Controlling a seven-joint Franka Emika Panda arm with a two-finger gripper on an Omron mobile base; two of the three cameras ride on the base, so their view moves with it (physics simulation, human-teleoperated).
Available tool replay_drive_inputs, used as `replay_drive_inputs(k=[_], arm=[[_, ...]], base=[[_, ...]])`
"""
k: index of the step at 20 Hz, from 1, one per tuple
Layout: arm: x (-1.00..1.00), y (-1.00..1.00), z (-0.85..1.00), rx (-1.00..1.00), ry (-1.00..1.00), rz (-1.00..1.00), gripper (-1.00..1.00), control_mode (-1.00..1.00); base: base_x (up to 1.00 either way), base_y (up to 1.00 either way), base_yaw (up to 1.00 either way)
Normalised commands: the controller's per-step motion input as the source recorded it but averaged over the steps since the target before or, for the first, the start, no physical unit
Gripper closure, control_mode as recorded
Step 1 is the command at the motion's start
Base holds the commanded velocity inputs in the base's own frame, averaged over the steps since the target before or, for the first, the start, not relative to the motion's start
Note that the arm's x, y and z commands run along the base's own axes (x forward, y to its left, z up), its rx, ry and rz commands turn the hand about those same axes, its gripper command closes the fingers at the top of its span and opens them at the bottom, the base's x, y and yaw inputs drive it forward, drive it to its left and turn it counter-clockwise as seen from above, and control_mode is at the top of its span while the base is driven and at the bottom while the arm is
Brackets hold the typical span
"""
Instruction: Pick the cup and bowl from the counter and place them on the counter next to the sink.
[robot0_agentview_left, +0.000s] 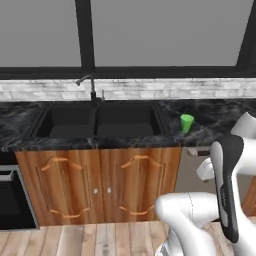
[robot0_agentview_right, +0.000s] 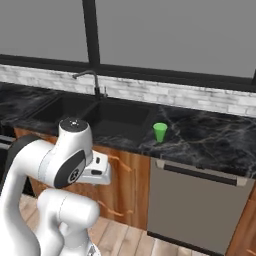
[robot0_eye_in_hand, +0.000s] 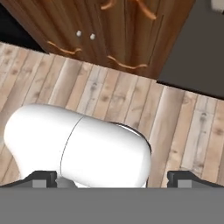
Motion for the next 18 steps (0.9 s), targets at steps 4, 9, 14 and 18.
replay_drive_inputs(k=[4, 9, 14, 18], arm=[[0.0, 0.0, 0.0, 0.0, 0.0, 0.0, -1.0, 1.0], [0.0, 0.0, 0.0, 0.0, 0.0, 0.0, -1.0, 1.0], [0.0, 0.0, 0.0, 0.0, 0.0, 0.0, -1.0, 1.0], [0.0, 0.0, 0.0, 0.0, 0.0, 0.0, -1.0, 1.0]], base=[[-0.31, 0.0, 0.72], [-0.21, 0.0, 0.93], [-0.38, -0.01, 0.87], [-0.46, -0.01, 0.84]])
